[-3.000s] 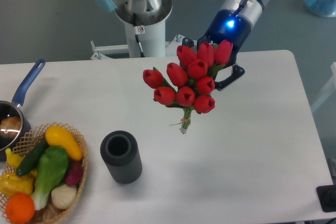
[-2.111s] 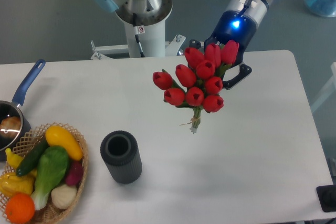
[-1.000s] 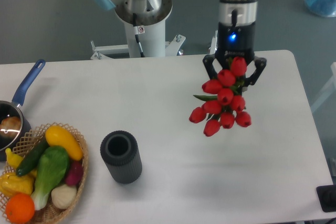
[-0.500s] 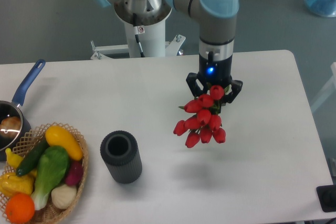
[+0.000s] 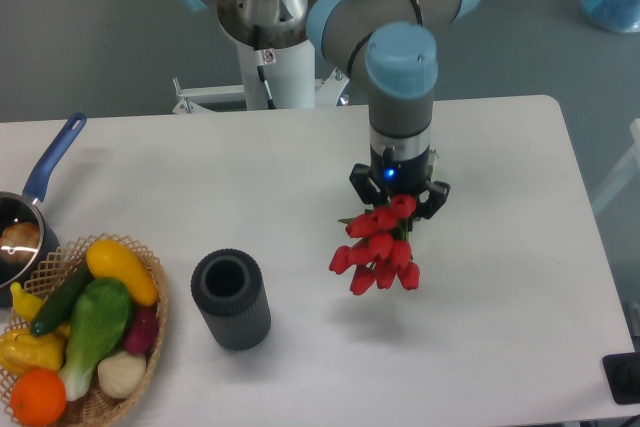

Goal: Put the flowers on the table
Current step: 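Lower the held tulip bouquet toward the table beside the black vase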

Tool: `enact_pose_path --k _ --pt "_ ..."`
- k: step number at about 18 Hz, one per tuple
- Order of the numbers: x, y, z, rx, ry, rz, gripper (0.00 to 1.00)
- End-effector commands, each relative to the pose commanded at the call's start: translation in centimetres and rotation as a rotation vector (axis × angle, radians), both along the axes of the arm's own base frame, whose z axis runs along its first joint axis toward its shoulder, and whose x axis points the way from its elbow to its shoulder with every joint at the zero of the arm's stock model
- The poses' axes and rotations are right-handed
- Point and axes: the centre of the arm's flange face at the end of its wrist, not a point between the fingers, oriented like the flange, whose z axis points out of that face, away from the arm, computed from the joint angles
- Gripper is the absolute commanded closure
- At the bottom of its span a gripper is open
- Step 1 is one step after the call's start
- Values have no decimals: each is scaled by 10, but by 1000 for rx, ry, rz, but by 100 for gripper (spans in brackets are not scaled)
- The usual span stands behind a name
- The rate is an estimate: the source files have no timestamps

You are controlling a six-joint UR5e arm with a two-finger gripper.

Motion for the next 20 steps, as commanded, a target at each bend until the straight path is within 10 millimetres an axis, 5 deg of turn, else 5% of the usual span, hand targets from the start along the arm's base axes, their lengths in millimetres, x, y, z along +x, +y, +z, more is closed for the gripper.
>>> enact_pose_path --k 11,20 --pt "-6 28 -44 -7 -41 41 55" --pt "-9 31 -56 -7 -41 40 55"
